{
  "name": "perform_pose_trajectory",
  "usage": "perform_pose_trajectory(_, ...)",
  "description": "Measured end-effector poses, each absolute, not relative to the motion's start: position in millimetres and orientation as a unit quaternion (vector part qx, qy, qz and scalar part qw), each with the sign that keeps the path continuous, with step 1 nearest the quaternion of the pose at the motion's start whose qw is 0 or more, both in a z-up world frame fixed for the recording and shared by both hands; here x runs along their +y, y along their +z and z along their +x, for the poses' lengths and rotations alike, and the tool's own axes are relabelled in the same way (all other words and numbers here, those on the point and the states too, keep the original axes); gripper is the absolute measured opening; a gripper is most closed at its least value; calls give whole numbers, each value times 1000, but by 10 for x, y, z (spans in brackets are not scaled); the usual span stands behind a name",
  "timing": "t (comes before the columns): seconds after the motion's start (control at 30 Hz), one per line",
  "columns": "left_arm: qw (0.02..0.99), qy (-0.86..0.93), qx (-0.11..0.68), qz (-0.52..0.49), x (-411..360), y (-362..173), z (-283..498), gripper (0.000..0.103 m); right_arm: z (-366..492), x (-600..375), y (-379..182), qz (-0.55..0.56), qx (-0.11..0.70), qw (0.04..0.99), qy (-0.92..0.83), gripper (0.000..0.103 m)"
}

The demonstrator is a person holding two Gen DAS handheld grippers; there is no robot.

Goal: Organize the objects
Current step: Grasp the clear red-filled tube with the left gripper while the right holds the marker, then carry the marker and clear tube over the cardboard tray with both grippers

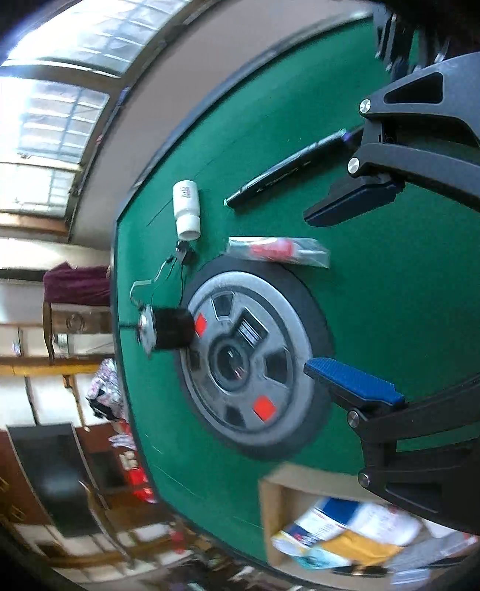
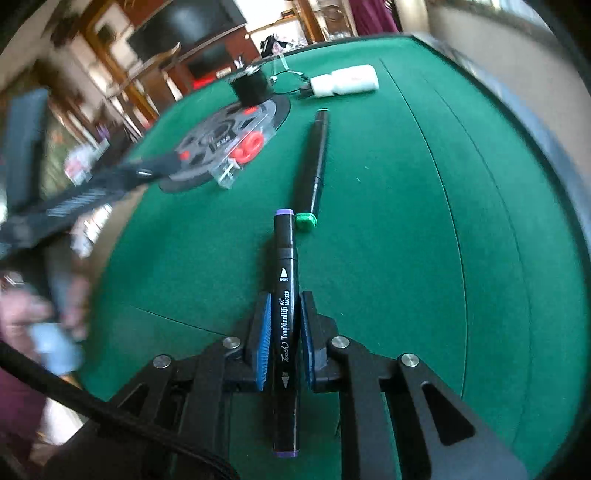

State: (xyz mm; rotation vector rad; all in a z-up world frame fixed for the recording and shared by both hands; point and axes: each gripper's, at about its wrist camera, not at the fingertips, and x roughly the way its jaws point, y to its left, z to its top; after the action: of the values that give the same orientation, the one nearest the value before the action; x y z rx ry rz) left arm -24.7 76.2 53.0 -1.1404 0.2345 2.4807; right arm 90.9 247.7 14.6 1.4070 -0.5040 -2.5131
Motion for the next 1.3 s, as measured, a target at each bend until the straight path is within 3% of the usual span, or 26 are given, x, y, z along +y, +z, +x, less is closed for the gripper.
perform_pose_trajectory(0.2,176,891,168,-384,1172,363,-376,68,909,2571,117,468,-210,124,-849,11)
perform_pose_trajectory(0.4,184,875,155,-420,1306,167,-561,65,963,2440,162,462,-169,108,-864,11)
perform_pose_trajectory(0.47,194,878,146,-414,1312,171,-552,49,979,2413,167,461,-158,104,-867,11)
perform_pose_trajectory(0.53,206,873,138,-420,1320,178,-542,10,987,2410,166,461,-157,103,-867,11)
perform_pose_trajectory(0.7,212,870,149,-420,1257,208,-427,10,995,2404,164,461,-155,101,-868,11)
perform_pose_trajectory(0.87,206,878,100,-421,916,341,-300,10,979,2339,171,462,-132,85,-873,11)
perform_pose_trajectory(1.13,180,901,85,-385,445,674,168,10,967,1979,201,469,-16,30,-883,12)
perform_pose_trajectory(1.3,167,911,84,-369,177,781,401,10,1006,1965,210,476,-43,37,-878,12)
